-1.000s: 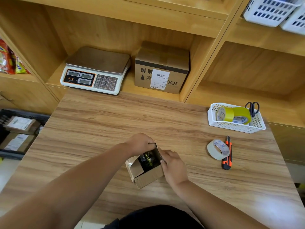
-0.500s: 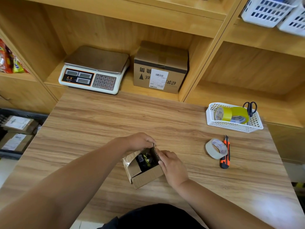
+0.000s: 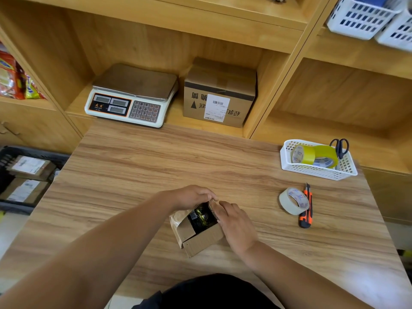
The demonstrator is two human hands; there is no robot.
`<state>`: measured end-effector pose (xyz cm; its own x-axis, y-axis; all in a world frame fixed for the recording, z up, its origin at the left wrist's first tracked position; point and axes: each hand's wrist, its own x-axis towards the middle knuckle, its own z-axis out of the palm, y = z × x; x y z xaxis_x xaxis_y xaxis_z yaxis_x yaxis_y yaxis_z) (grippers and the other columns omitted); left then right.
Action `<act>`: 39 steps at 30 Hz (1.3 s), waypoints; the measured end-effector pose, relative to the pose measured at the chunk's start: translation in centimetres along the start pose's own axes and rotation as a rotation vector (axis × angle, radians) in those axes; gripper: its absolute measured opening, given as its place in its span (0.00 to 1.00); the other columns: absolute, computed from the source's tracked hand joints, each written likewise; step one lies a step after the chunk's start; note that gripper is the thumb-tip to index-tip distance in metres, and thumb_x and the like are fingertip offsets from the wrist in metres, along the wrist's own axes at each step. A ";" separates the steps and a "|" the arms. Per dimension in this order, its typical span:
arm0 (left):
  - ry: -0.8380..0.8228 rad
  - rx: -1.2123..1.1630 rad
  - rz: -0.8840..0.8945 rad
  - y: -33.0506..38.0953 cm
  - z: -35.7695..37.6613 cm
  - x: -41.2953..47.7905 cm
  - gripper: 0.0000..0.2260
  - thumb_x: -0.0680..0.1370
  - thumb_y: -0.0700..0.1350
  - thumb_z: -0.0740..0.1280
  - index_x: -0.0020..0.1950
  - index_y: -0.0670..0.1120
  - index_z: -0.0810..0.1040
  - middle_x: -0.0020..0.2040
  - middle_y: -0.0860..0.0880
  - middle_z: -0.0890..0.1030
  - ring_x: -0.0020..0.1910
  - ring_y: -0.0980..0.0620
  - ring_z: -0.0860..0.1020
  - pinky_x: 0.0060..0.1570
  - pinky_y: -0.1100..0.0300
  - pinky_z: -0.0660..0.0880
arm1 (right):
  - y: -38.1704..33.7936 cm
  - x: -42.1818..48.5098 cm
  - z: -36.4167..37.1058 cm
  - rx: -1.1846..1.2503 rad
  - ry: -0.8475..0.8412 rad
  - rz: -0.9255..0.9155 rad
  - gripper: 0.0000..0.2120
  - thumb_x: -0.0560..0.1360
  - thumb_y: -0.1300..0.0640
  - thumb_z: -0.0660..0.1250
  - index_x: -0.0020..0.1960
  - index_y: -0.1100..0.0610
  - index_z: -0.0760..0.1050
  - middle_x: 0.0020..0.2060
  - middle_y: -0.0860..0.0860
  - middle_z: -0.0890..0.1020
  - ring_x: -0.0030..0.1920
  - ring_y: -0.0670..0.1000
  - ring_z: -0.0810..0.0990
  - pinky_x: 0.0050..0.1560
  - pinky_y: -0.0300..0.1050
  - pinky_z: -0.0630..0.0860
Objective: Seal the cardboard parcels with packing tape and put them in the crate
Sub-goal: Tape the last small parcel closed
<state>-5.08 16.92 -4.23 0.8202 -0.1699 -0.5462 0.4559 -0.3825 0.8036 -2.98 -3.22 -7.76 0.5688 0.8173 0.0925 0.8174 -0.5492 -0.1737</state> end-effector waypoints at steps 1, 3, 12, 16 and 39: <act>0.000 0.009 0.002 0.0 0.2 -0.1 0.14 0.83 0.50 0.56 0.64 0.53 0.76 0.67 0.52 0.74 0.61 0.56 0.71 0.56 0.61 0.66 | -0.1 0.0 -0.2 -0.016 -0.023 0.002 0.41 0.57 0.61 0.81 0.66 0.53 0.67 0.48 0.49 0.80 0.41 0.50 0.78 0.37 0.42 0.77; -0.004 0.040 0.014 0.0 0.5 -0.2 0.15 0.84 0.49 0.54 0.66 0.52 0.75 0.68 0.52 0.73 0.65 0.56 0.69 0.60 0.62 0.63 | -0.3 -0.2 -0.5 -0.050 -0.056 0.002 0.41 0.57 0.61 0.80 0.66 0.53 0.67 0.49 0.49 0.80 0.41 0.50 0.79 0.37 0.41 0.77; 0.079 0.433 -0.028 0.3 1.9 -0.6 0.20 0.83 0.51 0.53 0.76 0.51 0.61 0.71 0.46 0.70 0.69 0.48 0.68 0.66 0.57 0.65 | 0.3 -0.2 -2.6 -0.155 -0.397 -0.019 0.28 0.81 0.46 0.50 0.78 0.49 0.46 0.73 0.56 0.59 0.69 0.57 0.63 0.64 0.52 0.66; 0.178 0.652 -0.055 0.5 3.2 -0.5 0.29 0.81 0.49 0.59 0.78 0.49 0.50 0.63 0.44 0.76 0.57 0.46 0.75 0.49 0.58 0.71 | 0.1 -0.3 -2.9 -0.088 -0.567 0.029 0.44 0.63 0.29 0.27 0.77 0.45 0.35 0.77 0.52 0.47 0.75 0.54 0.50 0.71 0.52 0.57; 0.226 0.683 -0.061 -3.5 5.6 -5.6 0.50 0.70 0.68 0.63 0.78 0.45 0.39 0.79 0.49 0.45 0.77 0.54 0.41 0.74 0.53 0.36 | 0.3 2.0 -3.2 0.072 -0.403 -0.125 0.46 0.71 0.40 0.67 0.78 0.51 0.44 0.77 0.47 0.48 0.76 0.47 0.49 0.73 0.42 0.47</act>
<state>-13.17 14.08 -5.31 0.8853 0.0341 -0.4637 0.2463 -0.8803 0.4056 -1.27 -2.30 -4.45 0.3730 0.8874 -0.2710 0.8613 -0.4397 -0.2545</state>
